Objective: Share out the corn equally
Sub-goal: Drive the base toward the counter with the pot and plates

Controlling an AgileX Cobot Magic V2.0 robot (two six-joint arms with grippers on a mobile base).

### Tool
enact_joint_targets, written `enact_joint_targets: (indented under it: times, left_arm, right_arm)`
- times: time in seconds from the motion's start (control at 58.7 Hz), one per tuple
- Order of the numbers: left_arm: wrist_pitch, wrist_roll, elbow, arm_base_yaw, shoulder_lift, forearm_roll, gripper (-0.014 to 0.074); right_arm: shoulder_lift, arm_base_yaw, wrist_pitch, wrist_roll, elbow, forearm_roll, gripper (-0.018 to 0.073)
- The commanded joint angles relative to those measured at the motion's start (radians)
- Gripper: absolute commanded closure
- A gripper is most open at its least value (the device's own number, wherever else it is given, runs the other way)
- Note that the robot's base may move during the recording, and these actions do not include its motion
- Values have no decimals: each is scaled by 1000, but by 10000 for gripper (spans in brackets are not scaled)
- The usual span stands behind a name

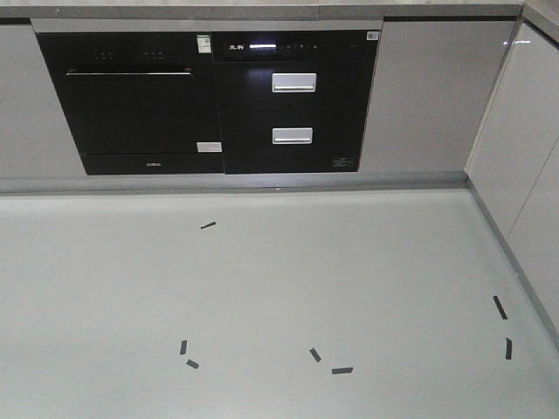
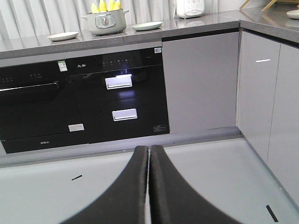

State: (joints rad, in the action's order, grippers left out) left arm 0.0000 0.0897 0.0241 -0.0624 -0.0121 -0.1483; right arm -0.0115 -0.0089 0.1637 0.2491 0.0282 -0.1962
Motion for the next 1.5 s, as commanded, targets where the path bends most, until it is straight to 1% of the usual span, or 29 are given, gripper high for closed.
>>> enact_joint_targets:
  times: [0.0,1.483]
  left_arm:
    - [-64,-9,-22,3,-13,-2,541]
    - [-64,-9,-22,3,-13,-2,541]
  right_arm:
    - [-7,-1,-70,-11,18,-8,561]
    - [-7,-1,-71,-11,18,-8,561]
